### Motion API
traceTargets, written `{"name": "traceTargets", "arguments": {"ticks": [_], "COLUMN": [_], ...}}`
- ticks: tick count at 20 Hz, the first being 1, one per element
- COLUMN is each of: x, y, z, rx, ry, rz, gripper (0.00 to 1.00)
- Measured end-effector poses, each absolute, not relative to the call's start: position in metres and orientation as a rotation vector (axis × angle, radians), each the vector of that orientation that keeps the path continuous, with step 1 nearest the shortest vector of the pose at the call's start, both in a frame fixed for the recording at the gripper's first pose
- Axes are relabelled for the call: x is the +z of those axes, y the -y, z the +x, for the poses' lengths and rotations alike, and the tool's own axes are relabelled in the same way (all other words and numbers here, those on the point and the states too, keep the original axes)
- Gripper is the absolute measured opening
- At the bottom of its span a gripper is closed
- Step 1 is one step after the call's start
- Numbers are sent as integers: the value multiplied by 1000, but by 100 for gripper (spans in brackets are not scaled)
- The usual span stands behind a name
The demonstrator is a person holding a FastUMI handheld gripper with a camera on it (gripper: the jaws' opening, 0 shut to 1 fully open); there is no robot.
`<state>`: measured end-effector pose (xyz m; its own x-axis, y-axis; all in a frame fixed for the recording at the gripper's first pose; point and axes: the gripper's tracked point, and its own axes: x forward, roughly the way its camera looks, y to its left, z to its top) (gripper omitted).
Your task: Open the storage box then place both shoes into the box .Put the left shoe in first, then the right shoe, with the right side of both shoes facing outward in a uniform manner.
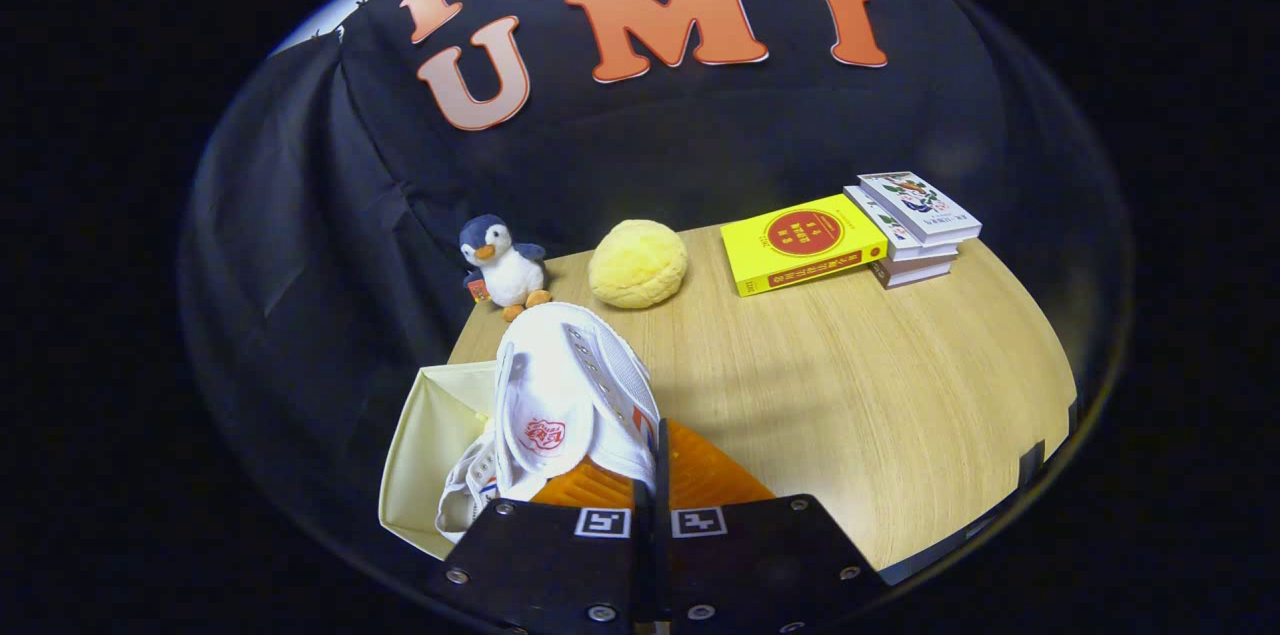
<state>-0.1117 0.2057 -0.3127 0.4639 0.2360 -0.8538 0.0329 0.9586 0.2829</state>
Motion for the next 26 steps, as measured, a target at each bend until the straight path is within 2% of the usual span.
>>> {"name": "traceTargets", "arguments": {"ticks": [11,18,26], "x": [-317,-339,-346], "y": [-306,-320,-319], "z": [-116,-129,-161], "rx": [140,39,-13], "ry": [-1171,-1224,-1302], "rz": [256,226,222], "gripper": [1,2,8]}}
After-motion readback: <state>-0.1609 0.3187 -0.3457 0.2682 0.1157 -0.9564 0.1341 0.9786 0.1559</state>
